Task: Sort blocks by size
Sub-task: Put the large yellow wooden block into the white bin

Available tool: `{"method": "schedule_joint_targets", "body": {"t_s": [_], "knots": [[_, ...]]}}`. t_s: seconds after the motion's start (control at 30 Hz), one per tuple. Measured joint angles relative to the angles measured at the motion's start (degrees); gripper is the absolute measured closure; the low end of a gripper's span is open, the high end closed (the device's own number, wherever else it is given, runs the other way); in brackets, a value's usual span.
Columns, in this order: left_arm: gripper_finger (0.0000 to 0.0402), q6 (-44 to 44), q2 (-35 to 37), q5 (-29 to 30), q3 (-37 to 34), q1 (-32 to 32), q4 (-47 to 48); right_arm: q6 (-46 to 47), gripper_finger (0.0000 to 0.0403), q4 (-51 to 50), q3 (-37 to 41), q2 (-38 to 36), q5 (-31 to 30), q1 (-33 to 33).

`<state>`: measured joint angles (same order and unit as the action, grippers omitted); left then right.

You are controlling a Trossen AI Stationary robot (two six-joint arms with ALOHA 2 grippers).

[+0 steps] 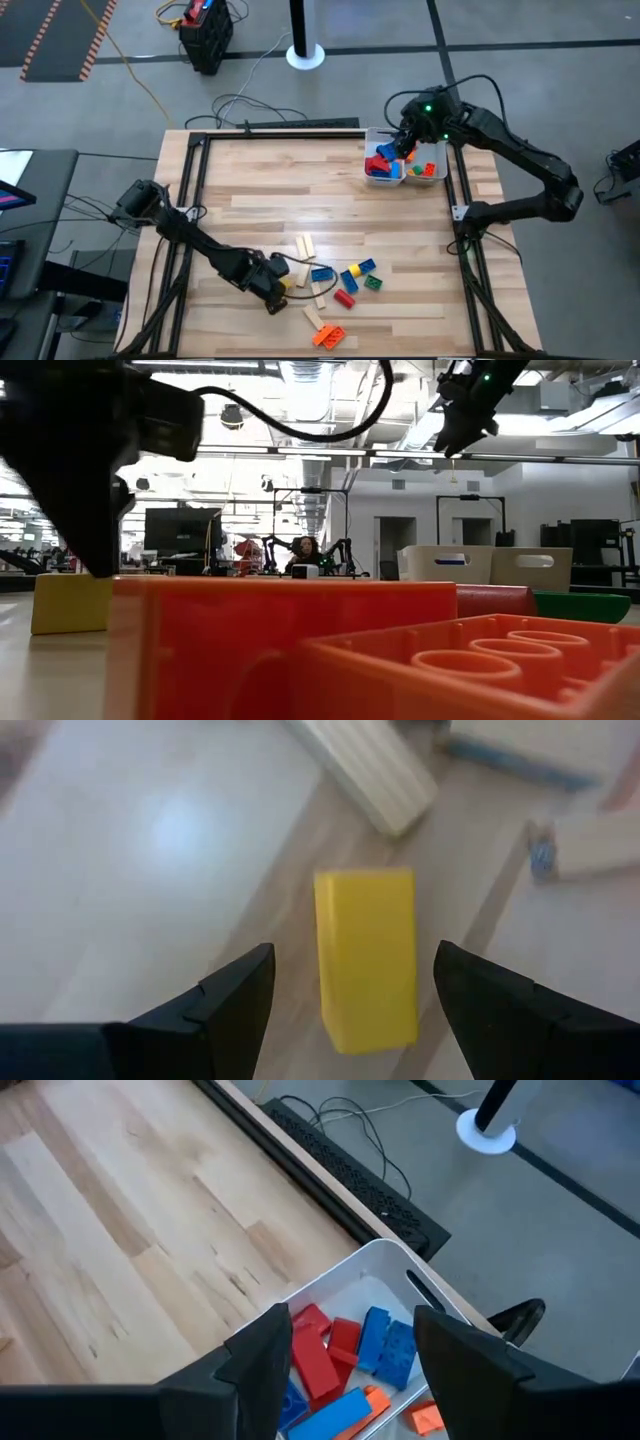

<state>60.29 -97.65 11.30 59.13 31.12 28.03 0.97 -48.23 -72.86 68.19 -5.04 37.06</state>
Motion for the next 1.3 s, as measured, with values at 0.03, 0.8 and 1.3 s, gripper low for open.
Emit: {"method": "schedule_joint_targets", "body": {"t_s": [0.03, 0.8, 1.3], "knots": [[0.0139, -0.02, 0.0, 0.47, -0.33, 0.4, -0.49, 0.02, 0.0166, -0.09, 0.0, -0.03, 0.02, 0.0], [0.0233, -16.32, 0.0, 4.56, -4.23, 1.75, -6.5, 0.07, 0.0166, -0.2, 0.0, 0.12, 0.02, -1.49], [0.0278, -15.38, 5.14, 6.92, -4.27, -11.08, -2.59, 0.6, 0.0165, -3.4, 0.0, 0.15, 0.75, -2.78]]}}
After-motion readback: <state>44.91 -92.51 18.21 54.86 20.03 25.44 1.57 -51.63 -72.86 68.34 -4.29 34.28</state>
